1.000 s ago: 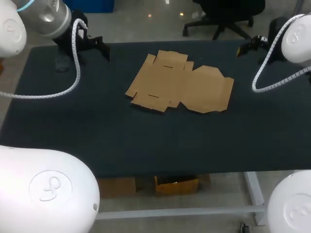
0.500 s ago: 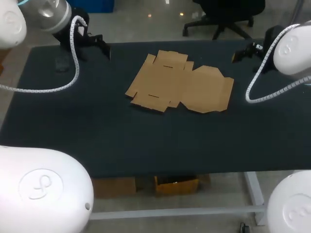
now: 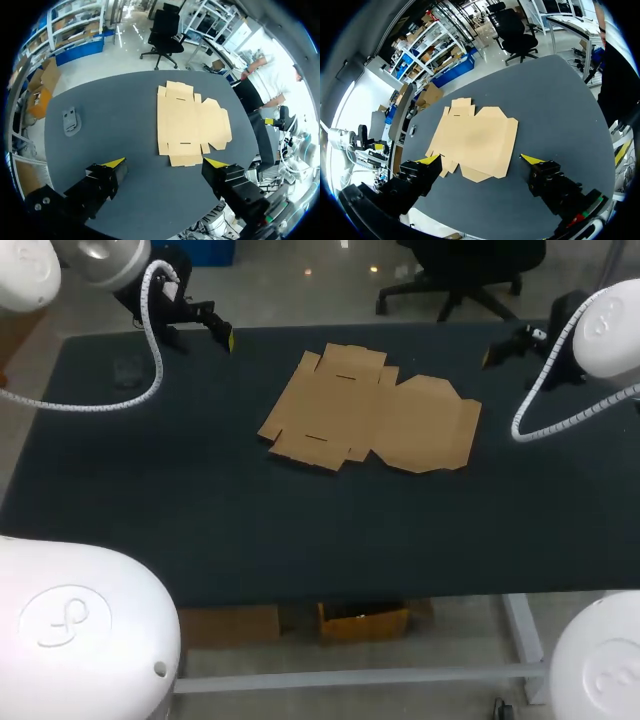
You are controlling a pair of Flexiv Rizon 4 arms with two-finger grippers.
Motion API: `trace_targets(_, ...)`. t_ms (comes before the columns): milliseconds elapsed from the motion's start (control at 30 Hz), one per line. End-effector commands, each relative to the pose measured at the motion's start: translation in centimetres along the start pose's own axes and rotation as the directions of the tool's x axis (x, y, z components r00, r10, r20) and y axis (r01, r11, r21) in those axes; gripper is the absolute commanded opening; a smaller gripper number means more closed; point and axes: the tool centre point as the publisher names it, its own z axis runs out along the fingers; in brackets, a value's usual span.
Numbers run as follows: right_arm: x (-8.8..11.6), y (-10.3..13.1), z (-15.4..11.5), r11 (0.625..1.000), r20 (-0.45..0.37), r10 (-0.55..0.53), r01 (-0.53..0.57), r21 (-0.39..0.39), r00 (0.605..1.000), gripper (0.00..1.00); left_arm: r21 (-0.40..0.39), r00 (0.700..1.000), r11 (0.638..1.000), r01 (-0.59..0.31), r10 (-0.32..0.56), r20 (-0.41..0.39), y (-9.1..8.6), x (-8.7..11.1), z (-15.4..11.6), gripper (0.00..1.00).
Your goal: Assemble the packaging by folding the flat box into shape, placing the metal phone stand inside, and closing the box properly
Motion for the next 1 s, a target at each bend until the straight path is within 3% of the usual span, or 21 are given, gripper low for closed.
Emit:
trace_targets(33,-0.7,0.3,-1.2,0.999,-0.012,-0.019,0.019,0.05,1.0,1.0,-0.092,0.998,0.993,-0.067,0.066,-0.01,-2.7,-0.1,0.8,1.0)
trace_targets(133,-0.9,-0.4,-1.3,0.997,-0.012,-0.022,0.023,0.067,1.0,1.0,-0.109,0.993,0.987,-0.115,0.116,-0.002,-4.0,-0.2,1.3,1.0)
trace_targets(300,-1.3,-1.7,-1.4,0.995,-0.035,-0.002,0.005,0.1,0.999,1.0,-0.127,0.992,0.984,-0.124,0.121,-0.024,-6.3,-1.0,1.8,1.0)
trace_targets(400,-1.6,-1.9,-1.4,0.991,-0.005,-0.035,0.035,0.13,0.999,1.0,-0.121,0.989,0.981,-0.151,0.15,-0.02,-7.3,-1.1,2.2,1.0)
trace_targets(567,-1.6,-1.9,-1.4,0.989,0.015,-0.048,0.045,0.143,0.999,1.0,-0.094,0.98,0.977,-0.193,0.196,0.021,-7.6,-0.7,3.1,1.0)
trace_targets(667,-1.6,-1.9,-1.4,0.989,0.015,-0.048,0.045,0.143,0.999,1.0,-0.081,0.979,0.976,-0.203,0.201,-0.027,-7.4,-0.5,3.5,1.0)
trace_targets(800,-1.6,-1.9,-1.4,0.989,0.015,-0.048,0.045,0.143,0.999,1.0,-0.126,0.97,0.962,-0.243,0.239,-0.049,-7.7,-0.4,4.3,1.0)
trace_targets(1000,-1.6,-1.9,-1.4,0.989,0.015,-0.048,0.045,0.143,0.999,1.0,-0.162,0.975,0.962,-0.22,0.208,-0.083,-8.0,-0.9,5.4,1.0)
